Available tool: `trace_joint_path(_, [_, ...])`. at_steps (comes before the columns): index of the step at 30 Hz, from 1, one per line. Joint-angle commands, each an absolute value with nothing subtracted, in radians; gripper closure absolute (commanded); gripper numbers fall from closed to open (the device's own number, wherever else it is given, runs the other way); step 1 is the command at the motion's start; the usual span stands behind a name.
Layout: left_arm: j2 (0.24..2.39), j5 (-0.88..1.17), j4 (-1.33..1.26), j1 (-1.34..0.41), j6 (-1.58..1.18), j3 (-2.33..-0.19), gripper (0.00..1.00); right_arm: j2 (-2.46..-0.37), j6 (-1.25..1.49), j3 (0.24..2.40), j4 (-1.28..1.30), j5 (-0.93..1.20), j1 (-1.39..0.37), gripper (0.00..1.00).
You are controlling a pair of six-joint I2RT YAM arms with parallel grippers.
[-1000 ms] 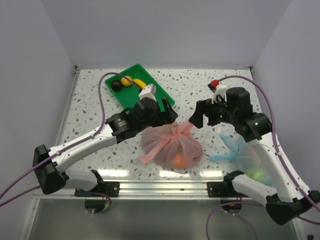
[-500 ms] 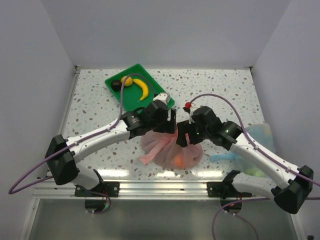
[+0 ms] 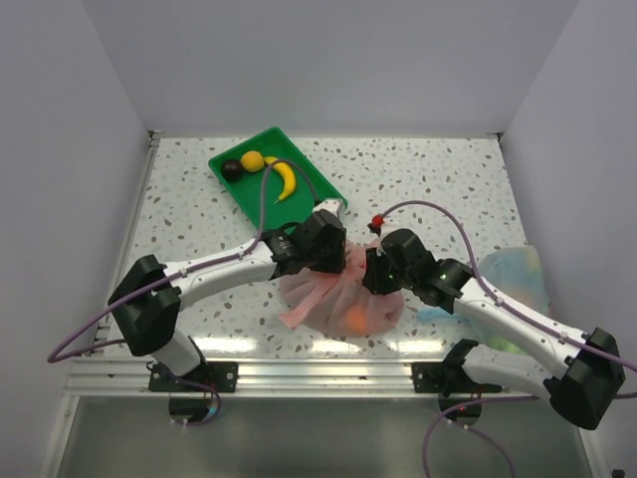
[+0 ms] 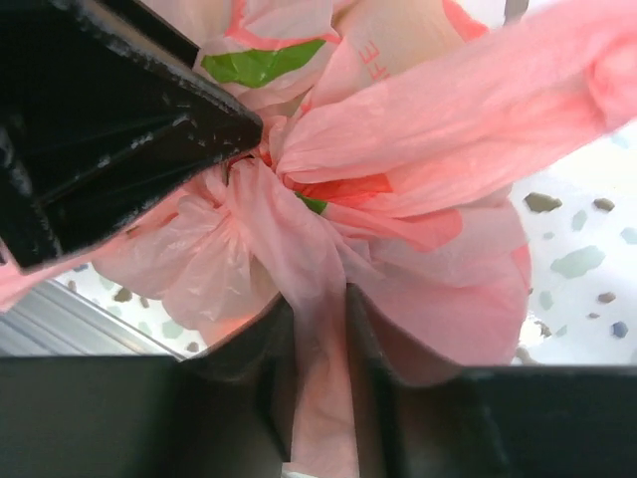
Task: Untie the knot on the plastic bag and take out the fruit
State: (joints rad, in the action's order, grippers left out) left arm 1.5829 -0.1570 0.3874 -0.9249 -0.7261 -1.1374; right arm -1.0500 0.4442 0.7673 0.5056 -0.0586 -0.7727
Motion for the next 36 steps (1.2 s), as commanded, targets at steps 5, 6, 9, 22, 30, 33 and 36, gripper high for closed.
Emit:
trace_joint_path(5, [1.569, -0.195, 0.321, -0.864, -0.724, -1.103, 1.00, -0.911, 0.442, 0.742, 0.509, -0.285, -0.778, 1.00])
trace_joint_path(6, [1.554, -0.186, 0.318, -0.826, -0.721, -1.098, 1.00, -0.863, 0.437, 0.739, 0.521, -0.326, -0.776, 1.00])
trace_joint_path(9, [1.517, -0.160, 0.311, -0.740, -0.707, -1.071, 1.00, -0.790, 0.434, 0.759, 0.586, -0.492, -0.769, 1.00])
trace_joint_path(22, [1.454, 0.021, 0.269, -0.652, -0.678, -1.026, 1.00, -0.824, 0.499, 0.870, 0.752, -0.635, -0.696, 0.73])
trace_joint_path(30, [1.436, 0.123, 0.238, -0.667, -0.687, -1.042, 1.00, -0.940, 0.160, 1.080, 0.692, -0.298, -0.696, 0.19])
trace_joint_path(33, [1.419, 0.121, 0.245, -0.667, -0.684, -1.042, 1.00, -1.047, 0.088, 1.184, 0.724, -0.239, -0.696, 0.17])
trace_joint_path(36, [1.405, 0.123, 0.258, -0.669, -0.678, -1.040, 1.00, -1.101, 0.046, 1.195, 0.690, -0.250, -0.696, 0.17])
